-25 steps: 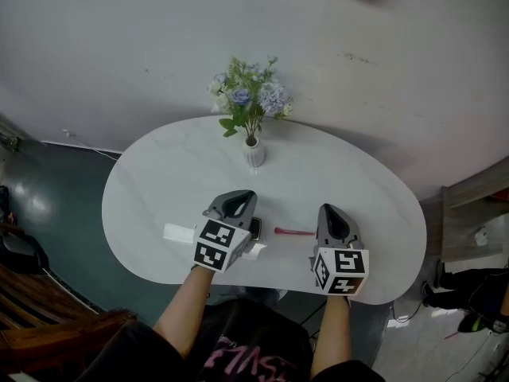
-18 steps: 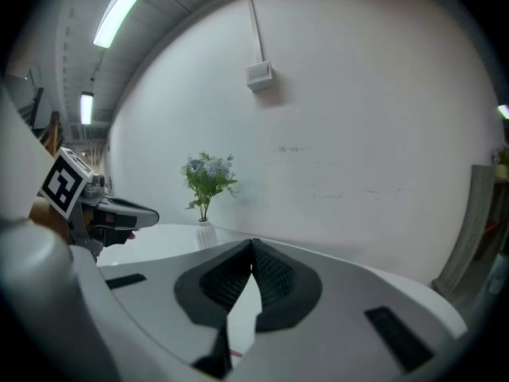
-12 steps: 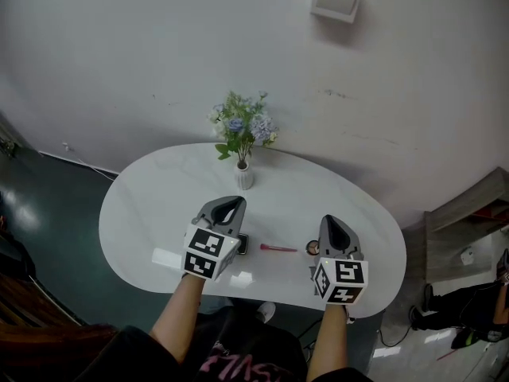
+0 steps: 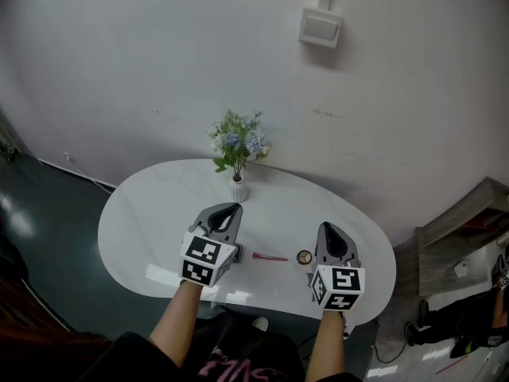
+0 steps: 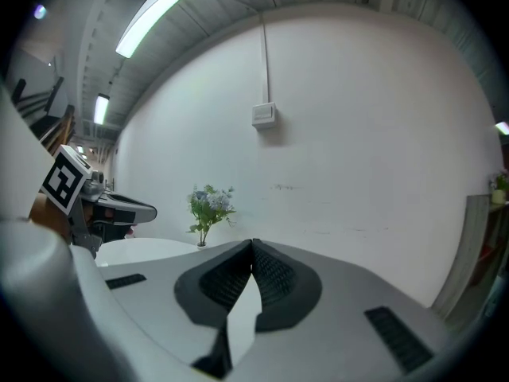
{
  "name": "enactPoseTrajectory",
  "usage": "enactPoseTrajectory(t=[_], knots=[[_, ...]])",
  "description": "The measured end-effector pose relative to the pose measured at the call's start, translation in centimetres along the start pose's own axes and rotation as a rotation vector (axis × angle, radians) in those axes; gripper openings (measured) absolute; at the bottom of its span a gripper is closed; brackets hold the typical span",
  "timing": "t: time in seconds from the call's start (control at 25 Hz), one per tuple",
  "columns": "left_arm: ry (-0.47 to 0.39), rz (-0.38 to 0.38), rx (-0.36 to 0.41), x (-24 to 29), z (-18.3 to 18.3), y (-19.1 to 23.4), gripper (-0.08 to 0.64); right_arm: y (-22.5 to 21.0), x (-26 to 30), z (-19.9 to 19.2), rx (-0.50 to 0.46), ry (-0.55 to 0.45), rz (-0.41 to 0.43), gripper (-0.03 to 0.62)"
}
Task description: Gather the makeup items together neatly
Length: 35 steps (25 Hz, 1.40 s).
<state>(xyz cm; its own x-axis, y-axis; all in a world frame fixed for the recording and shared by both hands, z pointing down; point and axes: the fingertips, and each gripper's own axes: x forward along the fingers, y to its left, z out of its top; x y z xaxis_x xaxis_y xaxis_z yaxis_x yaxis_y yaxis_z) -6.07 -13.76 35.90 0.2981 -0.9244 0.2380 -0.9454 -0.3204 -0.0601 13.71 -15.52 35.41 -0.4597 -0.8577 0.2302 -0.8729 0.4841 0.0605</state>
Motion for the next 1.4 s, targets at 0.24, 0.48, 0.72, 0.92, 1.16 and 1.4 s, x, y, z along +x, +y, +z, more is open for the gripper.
enactPoseTrajectory(t=[0.24,0.48,0.72,0.92,1.16,1.4], knots=[[-0.036,0.021,-0.028,-1.1,0.8,0.1,0.011,0.3,-0.8,0.7,-0.01,-0.027,0.012,0.063],[-0.044,0.022,-0.012,-1.6,0.8,-0.1,0.011,0.7,-1.0,1.0,-0.026,-0.04,0.019,0.063],[-0.044,0.027,0.008,-1.8,0.7,-0.3,0.011,0.8,-0.9,0.4,-0.029,-0.033,0.024,0.063],[-0.04,0.036,-0.001,-1.9,0.4,0.0,0.011,0.7,-0.7,0.2,-0.029,-0.032,0.025,0.063],[-0.045,0.026,0.0,-1.8,0.7,-0.4,0.011,0.6,-0.7,0.3,-0.031,-0.038,0.026,0.063],[-0.038,0.021,0.006,-1.1,0.3,-0.7,0.011,-0.1,-0.5,0.2,-0.031,-0.039,0.019,0.063]])
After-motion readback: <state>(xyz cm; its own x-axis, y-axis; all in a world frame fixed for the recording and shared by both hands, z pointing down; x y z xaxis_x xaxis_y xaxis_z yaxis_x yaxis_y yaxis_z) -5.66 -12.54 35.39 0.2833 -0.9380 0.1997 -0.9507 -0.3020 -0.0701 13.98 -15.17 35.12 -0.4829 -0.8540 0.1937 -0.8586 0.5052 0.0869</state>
